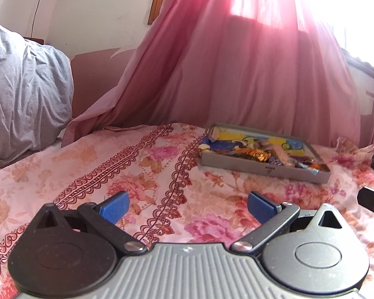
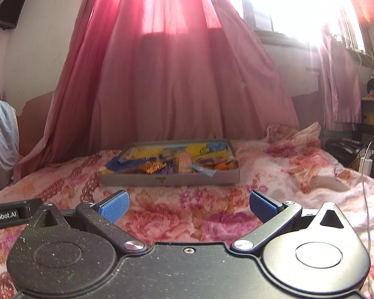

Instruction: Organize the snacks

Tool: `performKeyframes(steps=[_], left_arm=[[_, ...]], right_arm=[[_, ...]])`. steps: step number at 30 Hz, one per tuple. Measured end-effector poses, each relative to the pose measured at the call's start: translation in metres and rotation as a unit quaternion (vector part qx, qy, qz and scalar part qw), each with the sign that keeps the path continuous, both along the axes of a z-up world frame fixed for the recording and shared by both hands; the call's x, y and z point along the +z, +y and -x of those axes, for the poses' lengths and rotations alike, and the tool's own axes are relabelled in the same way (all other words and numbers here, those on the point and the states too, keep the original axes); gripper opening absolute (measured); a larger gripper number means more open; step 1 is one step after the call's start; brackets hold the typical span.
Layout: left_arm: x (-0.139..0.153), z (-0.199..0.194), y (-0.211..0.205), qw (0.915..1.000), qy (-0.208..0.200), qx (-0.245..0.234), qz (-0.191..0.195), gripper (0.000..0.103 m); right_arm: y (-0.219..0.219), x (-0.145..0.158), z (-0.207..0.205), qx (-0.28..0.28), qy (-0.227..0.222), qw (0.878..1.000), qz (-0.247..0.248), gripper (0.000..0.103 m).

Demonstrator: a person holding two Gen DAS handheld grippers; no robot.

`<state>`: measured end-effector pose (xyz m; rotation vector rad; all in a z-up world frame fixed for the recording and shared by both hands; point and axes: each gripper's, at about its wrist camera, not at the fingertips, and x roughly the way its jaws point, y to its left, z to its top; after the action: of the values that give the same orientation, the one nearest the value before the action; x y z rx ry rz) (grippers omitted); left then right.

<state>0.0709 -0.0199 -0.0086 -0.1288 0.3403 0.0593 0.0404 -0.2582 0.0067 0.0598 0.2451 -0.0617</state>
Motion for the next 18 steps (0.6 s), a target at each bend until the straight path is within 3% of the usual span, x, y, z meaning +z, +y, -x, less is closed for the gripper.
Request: performKeyframes(steps=[8,13,18], left_arm=[[-0.012,-0.009,0.001,0.9997,0.005,-0.016,-0.018,0.103],[-0.02,-0.007,-0.002,0.9992,0.003,-0.026,-0.03,0.103],[-0.026,-0.009,0.001,0.9995,0.014,-0.022,-0.019,0.103]], right_arm=[[0.003,-0.025,-0.019,0.004,0.037,0.999,0.007,0.102],[0.003,-0.031,-0.025,0.003,0.041,0.999,0.009,0.102],[0.003,-0.032,-0.02,0.009,0.037,0.999,0.006,0.102]])
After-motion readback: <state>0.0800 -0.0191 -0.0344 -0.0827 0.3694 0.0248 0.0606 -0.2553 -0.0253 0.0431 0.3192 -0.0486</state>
